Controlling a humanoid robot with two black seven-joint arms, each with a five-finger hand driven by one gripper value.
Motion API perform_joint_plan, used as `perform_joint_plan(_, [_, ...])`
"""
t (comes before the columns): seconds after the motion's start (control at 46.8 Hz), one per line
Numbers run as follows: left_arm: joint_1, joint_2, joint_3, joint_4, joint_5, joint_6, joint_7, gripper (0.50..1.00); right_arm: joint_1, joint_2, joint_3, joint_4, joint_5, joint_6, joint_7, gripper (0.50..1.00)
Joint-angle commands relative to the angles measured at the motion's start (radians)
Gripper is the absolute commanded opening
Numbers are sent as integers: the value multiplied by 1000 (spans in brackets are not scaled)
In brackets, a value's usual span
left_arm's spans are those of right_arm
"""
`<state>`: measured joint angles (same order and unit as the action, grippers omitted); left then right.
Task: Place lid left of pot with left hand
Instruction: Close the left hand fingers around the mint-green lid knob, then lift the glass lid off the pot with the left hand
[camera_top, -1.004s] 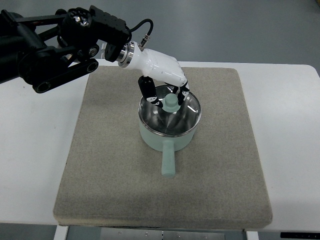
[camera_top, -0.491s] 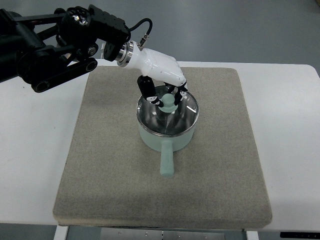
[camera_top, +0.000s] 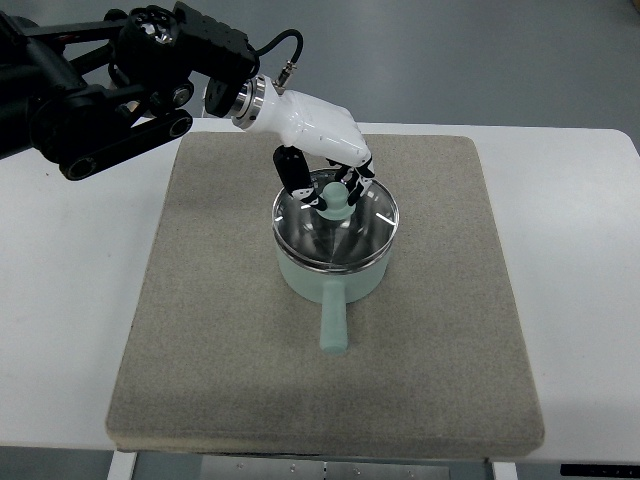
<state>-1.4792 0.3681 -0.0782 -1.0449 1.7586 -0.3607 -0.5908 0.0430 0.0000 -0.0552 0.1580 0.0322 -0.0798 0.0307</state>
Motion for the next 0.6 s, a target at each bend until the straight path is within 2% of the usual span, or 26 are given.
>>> perform_joint_plan(0.0, [-3,2,0,-1,-1,0,0,500,0,0,0,0,0,0,0,921])
perform_joint_plan(0.577, [-6,3,-3,11,2,5,3,500,0,0,0,0,0,0,0,921])
